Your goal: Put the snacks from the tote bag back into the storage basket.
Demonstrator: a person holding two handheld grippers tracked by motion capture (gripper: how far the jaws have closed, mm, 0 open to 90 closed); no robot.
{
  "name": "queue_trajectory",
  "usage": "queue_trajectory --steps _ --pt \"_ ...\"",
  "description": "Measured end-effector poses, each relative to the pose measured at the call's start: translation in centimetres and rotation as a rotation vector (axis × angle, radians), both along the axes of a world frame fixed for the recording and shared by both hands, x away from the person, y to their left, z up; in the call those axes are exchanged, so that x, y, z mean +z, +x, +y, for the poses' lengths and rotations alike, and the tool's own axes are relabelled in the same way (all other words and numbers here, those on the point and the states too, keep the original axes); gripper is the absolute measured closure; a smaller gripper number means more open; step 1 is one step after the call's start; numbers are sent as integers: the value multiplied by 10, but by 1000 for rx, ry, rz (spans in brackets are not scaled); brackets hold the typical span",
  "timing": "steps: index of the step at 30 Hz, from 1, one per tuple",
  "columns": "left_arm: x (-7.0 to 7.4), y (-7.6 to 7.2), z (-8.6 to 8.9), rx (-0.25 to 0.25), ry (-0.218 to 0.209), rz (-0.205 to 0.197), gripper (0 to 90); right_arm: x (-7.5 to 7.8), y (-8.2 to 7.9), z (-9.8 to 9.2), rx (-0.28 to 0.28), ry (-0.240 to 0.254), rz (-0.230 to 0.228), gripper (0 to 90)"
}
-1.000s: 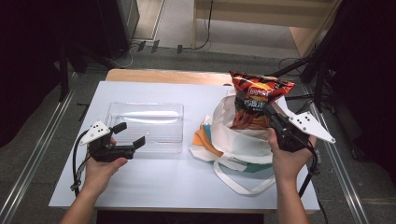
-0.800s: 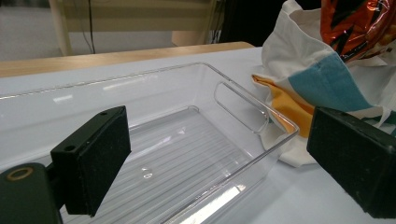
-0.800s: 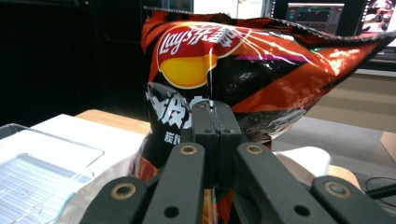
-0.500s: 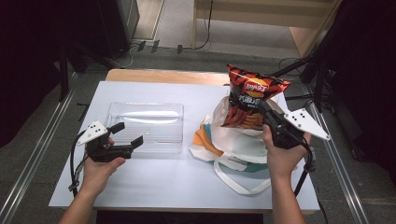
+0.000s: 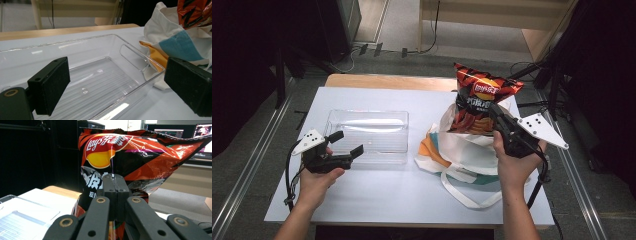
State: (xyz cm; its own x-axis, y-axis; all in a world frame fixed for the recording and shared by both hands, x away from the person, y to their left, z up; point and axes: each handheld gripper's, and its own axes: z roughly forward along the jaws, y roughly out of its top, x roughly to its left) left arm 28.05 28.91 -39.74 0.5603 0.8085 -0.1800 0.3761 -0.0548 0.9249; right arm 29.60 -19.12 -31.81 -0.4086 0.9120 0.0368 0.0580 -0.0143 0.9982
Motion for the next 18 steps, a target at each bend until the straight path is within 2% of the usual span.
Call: queue_trajectory --steps 3,5,9,18 --pt "-1 0 -5 -17 -1 2 80 2 -2 0 2 5 -4 900" --pt "-2 -1 -12 -51 -2 -5 152 3 -3 1 2 0 -5 900" --pt "-4 -2 -21 -82 15 -10 210 2 -4 1 2 4 -3 900" --pt "-6 -1 -17 -68 14 -2 237 6 -3 2 10 8 -7 900"
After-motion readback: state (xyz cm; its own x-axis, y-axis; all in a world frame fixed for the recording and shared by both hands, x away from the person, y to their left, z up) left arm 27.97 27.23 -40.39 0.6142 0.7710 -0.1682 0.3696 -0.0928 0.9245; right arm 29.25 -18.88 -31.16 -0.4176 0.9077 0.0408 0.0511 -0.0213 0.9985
